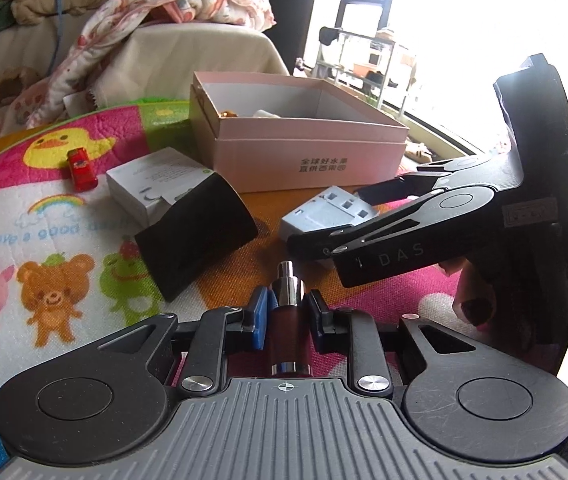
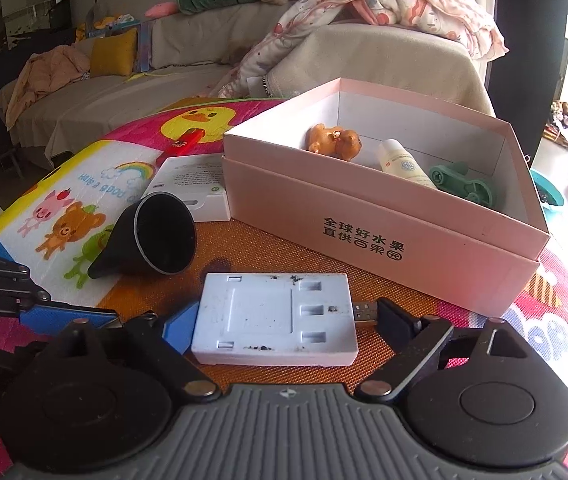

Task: Organize rigid objects
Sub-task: 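Carry the lipstick with the left gripper while the right gripper carries the charger toward the pink box, then lower the lipstick and charger into the pink box and open both grippers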

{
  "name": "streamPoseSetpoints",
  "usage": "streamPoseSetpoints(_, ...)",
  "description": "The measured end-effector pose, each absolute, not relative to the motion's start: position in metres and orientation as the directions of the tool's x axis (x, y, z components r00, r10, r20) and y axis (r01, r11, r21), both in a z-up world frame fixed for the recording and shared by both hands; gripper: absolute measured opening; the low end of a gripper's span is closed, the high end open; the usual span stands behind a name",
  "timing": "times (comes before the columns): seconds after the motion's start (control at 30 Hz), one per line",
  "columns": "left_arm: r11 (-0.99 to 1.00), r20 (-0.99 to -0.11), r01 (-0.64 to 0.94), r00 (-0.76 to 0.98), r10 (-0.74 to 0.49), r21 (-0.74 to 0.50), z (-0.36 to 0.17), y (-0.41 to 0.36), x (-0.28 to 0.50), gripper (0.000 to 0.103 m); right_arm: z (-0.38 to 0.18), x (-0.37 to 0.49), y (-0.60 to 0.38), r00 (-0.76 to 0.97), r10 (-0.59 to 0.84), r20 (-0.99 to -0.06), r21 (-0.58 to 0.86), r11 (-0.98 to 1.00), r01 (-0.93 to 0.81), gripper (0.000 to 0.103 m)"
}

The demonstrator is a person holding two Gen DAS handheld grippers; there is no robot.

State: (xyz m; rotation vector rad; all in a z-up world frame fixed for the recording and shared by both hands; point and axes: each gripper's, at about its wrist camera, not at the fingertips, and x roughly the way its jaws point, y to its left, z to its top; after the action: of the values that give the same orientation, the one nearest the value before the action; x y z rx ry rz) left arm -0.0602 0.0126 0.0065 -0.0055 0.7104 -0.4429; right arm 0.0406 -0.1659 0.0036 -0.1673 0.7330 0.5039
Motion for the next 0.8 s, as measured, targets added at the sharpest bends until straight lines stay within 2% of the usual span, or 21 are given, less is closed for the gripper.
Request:
streamPoseSetpoints(0.17, 0.902, -0.636, 0.411, 0.663, -0.395, -0.132, 0.009, 0.011, -0.065, 0.024, 0.011, 0.025, -0.173, 0.677, 0.364, -0.639, -0.024, 0.871, -0.491, 0.091)
streamPoseSetpoints(0.4, 0.842, -0.596, 0.525, 0.639, -0.486, -0.123, 0.02, 0.005, -0.08, 0.024, 0.041, -0.017, -0.209, 0.756, 0.33, -0.566, -0.124, 0.872, -0.473, 0.091)
streamPoseSetpoints(0.5, 0.822, -0.545, 0.555, 0.653, -0.526, -0.128, 0.046, 0.005, -0.071, 0.024, 0.064, -0.026, -0.227, 0.81, 0.301, -0.503, -0.144, 0.895, -0.422, 0.091)
streamPoseSetpoints(0.67, 0.839, -0.381, 0.544, 0.776, -0.503, 0.0, 0.122, -0.003, -0.023, 0.024, 0.122, -0.001, -0.244, 0.9, 0.239, -0.365, -0.187, 0.928, -0.323, 0.091)
streamPoseSetpoints(0.73, 0.844, -0.374, 0.535, 0.777, -0.506, -0.03, 0.138, -0.008, 0.011, 0.024, 0.146, 0.027, -0.245, 0.913, 0.227, -0.338, -0.187, 0.935, -0.302, 0.091)
streamPoseSetpoints(0.8, 0.845, -0.399, 0.52, 0.753, -0.523, -0.127, 0.14, -0.013, 0.052, 0.024, 0.165, 0.063, -0.242, 0.907, 0.22, -0.359, -0.15, 0.946, -0.289, 0.091)
